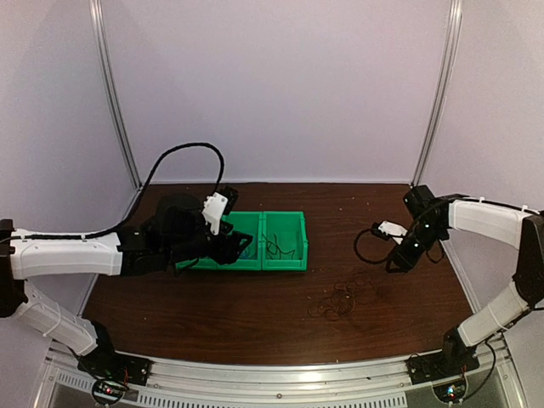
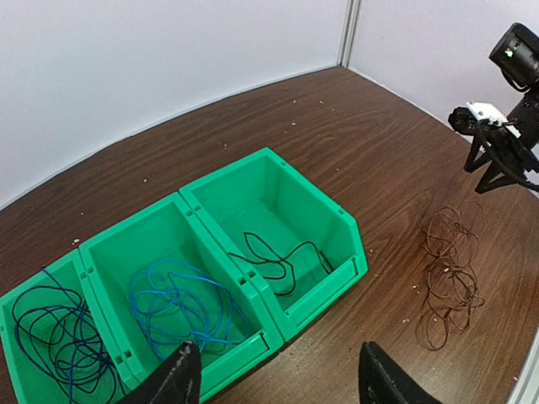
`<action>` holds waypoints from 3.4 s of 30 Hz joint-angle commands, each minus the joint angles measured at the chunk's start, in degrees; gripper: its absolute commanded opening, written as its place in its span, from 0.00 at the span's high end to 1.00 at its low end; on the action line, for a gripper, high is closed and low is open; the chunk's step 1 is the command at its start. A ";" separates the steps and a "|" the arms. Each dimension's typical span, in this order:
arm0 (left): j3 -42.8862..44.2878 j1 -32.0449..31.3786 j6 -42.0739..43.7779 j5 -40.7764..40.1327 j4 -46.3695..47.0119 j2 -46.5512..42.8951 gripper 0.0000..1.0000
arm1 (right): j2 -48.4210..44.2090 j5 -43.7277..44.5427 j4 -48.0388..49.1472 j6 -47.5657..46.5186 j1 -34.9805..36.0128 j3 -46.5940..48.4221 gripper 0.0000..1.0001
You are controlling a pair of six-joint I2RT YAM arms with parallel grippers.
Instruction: Untangle the cables
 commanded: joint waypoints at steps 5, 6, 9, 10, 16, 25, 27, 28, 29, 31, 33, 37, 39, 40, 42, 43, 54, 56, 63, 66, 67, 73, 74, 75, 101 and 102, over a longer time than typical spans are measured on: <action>2.27 -1.73 1.06 0.27 4.88 1.32 0.35 | 4.19 -3.96 -3.22 -1.02 -0.80 1.32 0.52; 2.20 -1.80 1.08 0.04 4.77 1.17 0.35 | 5.19 -3.95 -3.12 -0.68 -0.80 1.50 0.52; 1.68 -1.82 1.09 -0.71 4.31 0.49 0.35 | 8.04 -3.49 -3.15 0.06 -0.80 1.84 0.52; 1.51 -1.78 1.09 -0.85 4.23 0.20 0.35 | 9.07 -3.16 -3.62 0.08 -0.83 2.04 0.52; 0.19 -1.79 0.63 -1.44 4.79 -0.81 0.35 | 12.33 -3.02 -7.17 -0.87 -0.94 3.07 0.68; 2.64 -5.41 3.64 1.82 11.05 4.35 0.36 | 4.64 -12.04 -15.36 -3.00 -0.96 14.14 1.00; 4.48 -8.11 6.51 0.40 13.58 6.78 0.36 | 1.57 -14.48 -16.71 -3.77 -0.61 18.10 1.00; 5.22 -9.18 7.27 -0.02 15.39 7.93 0.36 | 0.15 -15.54 -17.05 -3.89 -0.24 19.80 1.00; 6.12 -10.11 7.74 0.08 17.41 9.14 0.36 | -1.02 -16.83 -17.42 -4.09 0.09 21.58 1.00; 7.99 -11.47 8.06 0.11 21.61 11.89 0.35 | -2.93 -18.39 -17.84 -3.99 1.29 24.84 1.00; 10.07 -12.60 7.32 0.16 26.42 14.91 0.35 | -4.05 -18.81 -17.64 -2.94 3.43 28.24 1.00; 16.13 -14.76 5.66 -1.12 36.06 23.23 0.34 | -4.67 -20.85 -17.12 -1.21 6.87 32.76 1.00; 20.22 -15.56 5.60 -1.19 39.83 27.87 0.34 | -4.50 -21.32 -16.46 -0.30 8.42 34.29 1.00; 22.45 -15.91 5.85 -1.12 41.86 30.23 0.34 | -4.35 -21.88 -16.37 -0.13 8.97 35.03 1.00; 26.60 -16.58 6.34 -2.03 43.60 34.76 0.37 | -3.84 -23.14 -16.62 -0.13 9.82 36.39 1.00; 28.14 -16.81 6.27 -3.65 44.10 36.73 0.38 | -3.46 -23.52 -16.94 -0.24 10.22 36.97 1.00; 31.28 -16.78 2.56 -13.70 50.23 47.04 0.86 | -4.54 -26.85 -18.95 -1.95 12.54 40.01 1.00; 30.49 -16.76 2.53 -12.49 51.47 47.99 0.87 | -5.07 -27.18 -18.71 -1.98 12.49 41.02 1.00; 26.52 -16.50 2.80 -3.36 55.59 49.73 0.94 | -5.84 -28.72 -16.62 -0.59 12.05 44.51 1.00; 27.08 -16.32 3.59 -1.89 54.13 52.14 0.95 | -4.91 -31.76 -17.70 -0.40 11.42 48.02 1.00; 27.54 -16.28 3.73 -1.31 53.12 53.29 0.95 | -4.64 -33.14 -17.90 -0.35 11.11 49.16 1.00; 28.75 -15.72 1.55 1.01 50.88 58.59 0.97 | -3.22 -37.23 -19.04 -0.74 9.81 53.45 1.00; 28.34 -15.71 1.21 1.09 50.76 58.71 0.98 | -3.22 -37.39 -19.14 -0.87 9.75 53.82 1.00; 27.94 -15.67 1.03 1.17 50.80 58.79 0.99 | -3.29 -37.62 -19.17 -0.92 9.57 54.09 1.00; 5.18 -15.89 0.91 -0.53 46.15 30.82 0.57 | -7.29 -31.29 -13.11 1.00 9.01 46.26 1.00; 6.09 -15.89 1.78 -0.23 46.01 31.55 0.56 | -7.27 -31.35 -13.11 1.01 9.06 46.39 1.00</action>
